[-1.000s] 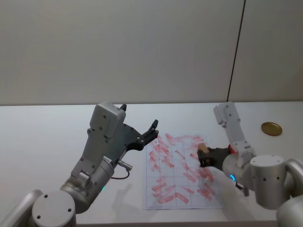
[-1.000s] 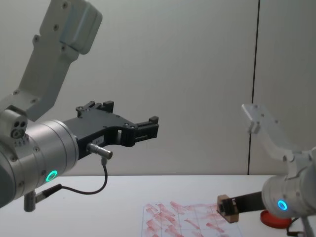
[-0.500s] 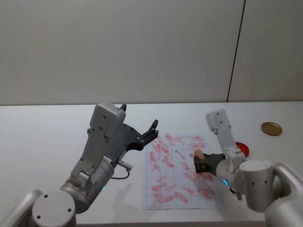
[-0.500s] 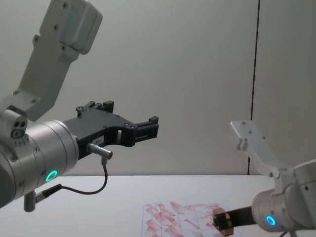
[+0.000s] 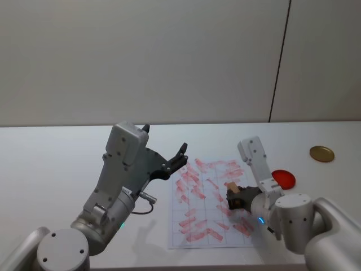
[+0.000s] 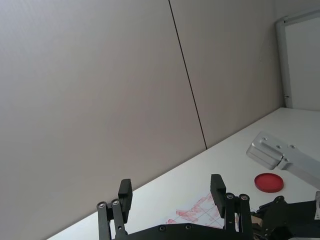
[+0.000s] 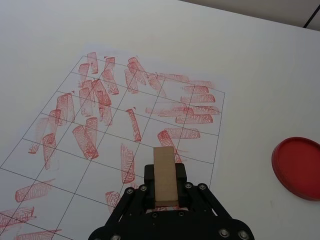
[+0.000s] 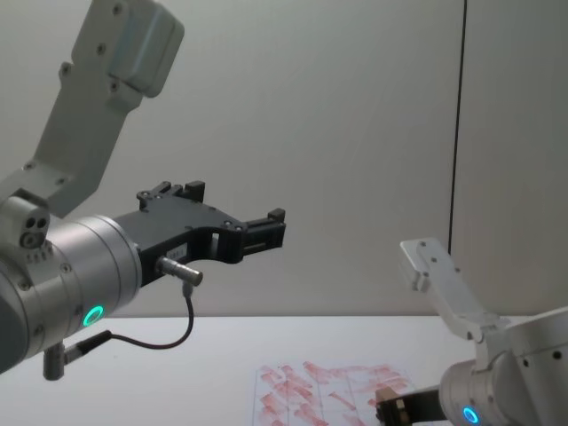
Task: Use the one hand to pick up the stamp and affix it onto the A4 paper.
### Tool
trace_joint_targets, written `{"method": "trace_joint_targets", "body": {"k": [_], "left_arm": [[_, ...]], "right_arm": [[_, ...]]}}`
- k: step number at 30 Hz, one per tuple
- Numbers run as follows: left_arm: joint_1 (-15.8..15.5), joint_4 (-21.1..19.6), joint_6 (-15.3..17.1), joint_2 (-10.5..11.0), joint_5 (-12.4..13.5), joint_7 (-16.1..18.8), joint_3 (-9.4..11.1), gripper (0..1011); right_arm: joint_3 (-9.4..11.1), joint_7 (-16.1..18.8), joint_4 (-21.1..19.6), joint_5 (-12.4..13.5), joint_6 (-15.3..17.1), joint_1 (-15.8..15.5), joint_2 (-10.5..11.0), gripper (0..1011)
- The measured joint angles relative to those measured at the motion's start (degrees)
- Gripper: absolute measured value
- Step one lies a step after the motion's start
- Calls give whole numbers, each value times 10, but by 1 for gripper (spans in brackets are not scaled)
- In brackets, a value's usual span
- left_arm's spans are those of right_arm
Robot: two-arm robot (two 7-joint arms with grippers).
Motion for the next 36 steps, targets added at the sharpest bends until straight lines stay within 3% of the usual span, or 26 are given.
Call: {"method": "trace_joint_targets", "body": {"k": [11, 36], "left_arm": [[0, 0, 0, 0, 0, 0, 0, 993], [0, 0, 0, 0, 0, 0, 0, 993]], "right_arm": [[-2, 0, 53, -7, -21, 24, -12, 220], [8, 0, 94, -1, -26, 40, -21, 219]]}}
